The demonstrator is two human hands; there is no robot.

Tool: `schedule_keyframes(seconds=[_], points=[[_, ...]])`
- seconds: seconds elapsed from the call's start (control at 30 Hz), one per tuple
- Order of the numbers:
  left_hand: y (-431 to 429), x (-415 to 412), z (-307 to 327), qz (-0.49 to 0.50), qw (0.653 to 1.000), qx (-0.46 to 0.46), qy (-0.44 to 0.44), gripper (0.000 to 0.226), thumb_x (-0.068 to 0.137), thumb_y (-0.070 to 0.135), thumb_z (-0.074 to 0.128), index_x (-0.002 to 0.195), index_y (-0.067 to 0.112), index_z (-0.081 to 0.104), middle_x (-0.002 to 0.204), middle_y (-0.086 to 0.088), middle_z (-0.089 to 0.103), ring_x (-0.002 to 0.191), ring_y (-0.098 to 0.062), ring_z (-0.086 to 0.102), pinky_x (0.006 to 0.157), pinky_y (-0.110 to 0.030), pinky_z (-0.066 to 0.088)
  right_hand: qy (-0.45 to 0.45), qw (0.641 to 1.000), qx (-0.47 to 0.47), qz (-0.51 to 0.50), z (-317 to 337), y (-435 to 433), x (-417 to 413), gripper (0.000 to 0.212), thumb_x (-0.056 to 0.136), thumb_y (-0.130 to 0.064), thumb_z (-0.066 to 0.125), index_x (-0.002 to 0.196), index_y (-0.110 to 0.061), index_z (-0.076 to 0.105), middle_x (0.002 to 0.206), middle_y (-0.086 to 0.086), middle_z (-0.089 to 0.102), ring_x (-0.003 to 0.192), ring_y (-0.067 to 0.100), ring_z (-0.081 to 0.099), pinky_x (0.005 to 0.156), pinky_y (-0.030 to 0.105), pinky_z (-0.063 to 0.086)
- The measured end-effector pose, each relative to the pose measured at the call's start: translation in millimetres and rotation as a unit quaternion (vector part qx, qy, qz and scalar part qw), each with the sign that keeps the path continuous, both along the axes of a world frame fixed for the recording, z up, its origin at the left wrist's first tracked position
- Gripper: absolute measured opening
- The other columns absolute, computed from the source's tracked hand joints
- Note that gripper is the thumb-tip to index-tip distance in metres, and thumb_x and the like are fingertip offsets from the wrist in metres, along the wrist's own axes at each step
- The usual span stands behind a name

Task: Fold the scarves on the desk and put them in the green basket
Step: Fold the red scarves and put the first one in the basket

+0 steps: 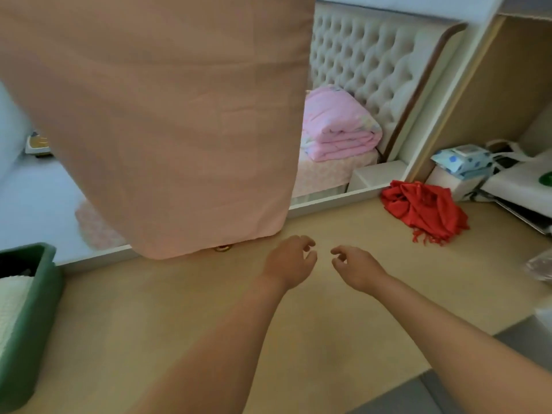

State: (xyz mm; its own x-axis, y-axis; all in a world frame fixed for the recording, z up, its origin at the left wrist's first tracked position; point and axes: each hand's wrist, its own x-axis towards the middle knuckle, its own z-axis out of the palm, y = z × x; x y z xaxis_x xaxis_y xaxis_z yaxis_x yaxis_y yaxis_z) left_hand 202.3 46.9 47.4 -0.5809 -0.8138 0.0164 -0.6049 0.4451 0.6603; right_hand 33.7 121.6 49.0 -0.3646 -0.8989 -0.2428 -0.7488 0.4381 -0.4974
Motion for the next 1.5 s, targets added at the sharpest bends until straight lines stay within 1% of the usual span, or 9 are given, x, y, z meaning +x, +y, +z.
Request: schedule_keyframes(seconds=[0.37, 0.67, 0.87, 0.97, 1.07, 1.2, 1.3, 1.4, 1.5], points=[[-24.0, -200.7, -16.7, -0.092, 0.995, 0.025, -0.038, 0.033, 0.094, 0.033, 0.046, 0.125, 0.031, 0.058, 0.117, 0.012, 0.061, 0.106, -0.016, 0.058, 0.089, -0.033, 0.049, 0.046, 0.991, 0.019, -0.121, -18.0, 23.6, -197.4, 0.040, 0.094, -0.028, 0.050, 0.133, -0.021, 0.057, 0.135, 0.008, 0.052, 0.119, 0.024, 0.055, 0.101, 0.035, 0.044], [-52.0, -379.4, -69.1, -0.126, 0.987, 0.029, -0.097, 0.039, 0.092, 0.021, 0.046, 0.129, 0.026, 0.056, 0.126, 0.005, 0.058, 0.115, -0.021, 0.055, 0.090, -0.033, 0.048, 0.054, 0.993, 0.009, -0.109, -74.6, -4.9, -362.4, 0.041, 0.091, -0.022, 0.053, 0.132, -0.020, 0.057, 0.141, 0.004, 0.047, 0.127, 0.026, 0.049, 0.105, 0.037, 0.041], [-65.1, -469.9, -112.7, -0.178, 0.973, -0.022, -0.145, 0.050, 0.093, 0.022, 0.050, 0.143, 0.023, 0.042, 0.145, 0.000, 0.041, 0.133, -0.023, 0.037, 0.098, -0.039, 0.045, 0.133, 0.988, 0.080, -0.025, -118.9, -28.0, -447.1, 0.064, 0.092, -0.030, 0.058, 0.151, -0.021, 0.033, 0.165, 0.003, 0.009, 0.150, 0.024, 0.014, 0.116, 0.043, 0.026], [-72.1, -495.2, -131.8, -0.226, 0.952, -0.058, -0.200, 0.065, 0.093, 0.021, 0.050, 0.153, 0.023, 0.024, 0.163, 0.001, 0.011, 0.149, -0.021, 0.011, 0.114, -0.041, 0.031, 0.123, 0.981, 0.148, 0.012, -145.9, -35.0, -469.6, 0.075, 0.095, -0.031, 0.056, 0.157, -0.026, 0.013, 0.166, -0.001, -0.009, 0.152, 0.018, -0.004, 0.118, 0.047, 0.018], [-76.0, -504.0, -146.8, -0.260, 0.930, -0.065, -0.252, 0.075, 0.095, 0.028, 0.047, 0.157, 0.026, 0.005, 0.164, 0.003, -0.013, 0.151, -0.017, -0.007, 0.122, -0.042, 0.010, 0.088, 0.986, 0.143, 0.014, -170.4, -33.4, -473.7, 0.075, 0.095, -0.025, 0.055, 0.158, -0.024, 0.014, 0.166, -0.001, 0.003, 0.152, 0.017, 0.006, 0.122, 0.038, 0.017], [-74.3, -496.7, -160.3, -0.243, 0.924, -0.097, -0.278, 0.082, 0.095, 0.034, 0.044, 0.156, 0.026, -0.010, 0.162, 0.001, -0.019, 0.151, -0.021, -0.011, 0.121, -0.051, 0.000, 0.071, 0.996, 0.040, 0.020, -172.8, -22.5, -461.5, 0.058, 0.091, -0.016, 0.055, 0.148, -0.018, 0.044, 0.158, -0.002, 0.035, 0.144, 0.015, 0.034, 0.117, 0.024, 0.023], [-75.1, -485.4, -164.3, -0.236, 0.923, -0.100, -0.288, 0.089, 0.092, 0.039, 0.053, 0.156, 0.027, -0.008, 0.163, -0.003, 0.009, 0.148, -0.024, 0.014, 0.118, -0.046, 0.016, 0.054, 0.996, 0.021, 0.070, -165.7, -15.1, -441.4, 0.046, 0.087, -0.018, 0.058, 0.133, -0.020, 0.062, 0.144, -0.004, 0.054, 0.133, 0.015, 0.050, 0.113, 0.026, 0.032], [-72.7, -467.4, -162.1, -0.240, 0.913, -0.138, -0.299, 0.081, 0.087, 0.036, 0.059, 0.155, 0.027, 0.015, 0.145, -0.004, 0.036, 0.133, -0.025, 0.036, 0.105, -0.039, 0.034, 0.045, 0.996, 0.028, 0.072, -156.5, -11.6, -420.4, 0.032, 0.083, -0.021, 0.058, 0.109, -0.027, 0.075, 0.119, -0.010, 0.070, 0.115, 0.013, 0.062, 0.102, 0.025, 0.044], [-64.0, -443.7, -158.4, -0.247, 0.915, -0.132, -0.290, 0.056, 0.091, 0.032, 0.053, 0.145, 0.027, 0.038, 0.134, -0.001, 0.047, 0.127, -0.025, 0.043, 0.104, -0.038, 0.035, 0.063, 0.991, -0.116, -0.007, -144.7, -11.8, -403.4, 0.018, 0.077, -0.018, 0.061, 0.087, -0.025, 0.075, 0.094, -0.002, 0.071, 0.094, 0.025, 0.064, 0.086, 0.032, 0.051]])
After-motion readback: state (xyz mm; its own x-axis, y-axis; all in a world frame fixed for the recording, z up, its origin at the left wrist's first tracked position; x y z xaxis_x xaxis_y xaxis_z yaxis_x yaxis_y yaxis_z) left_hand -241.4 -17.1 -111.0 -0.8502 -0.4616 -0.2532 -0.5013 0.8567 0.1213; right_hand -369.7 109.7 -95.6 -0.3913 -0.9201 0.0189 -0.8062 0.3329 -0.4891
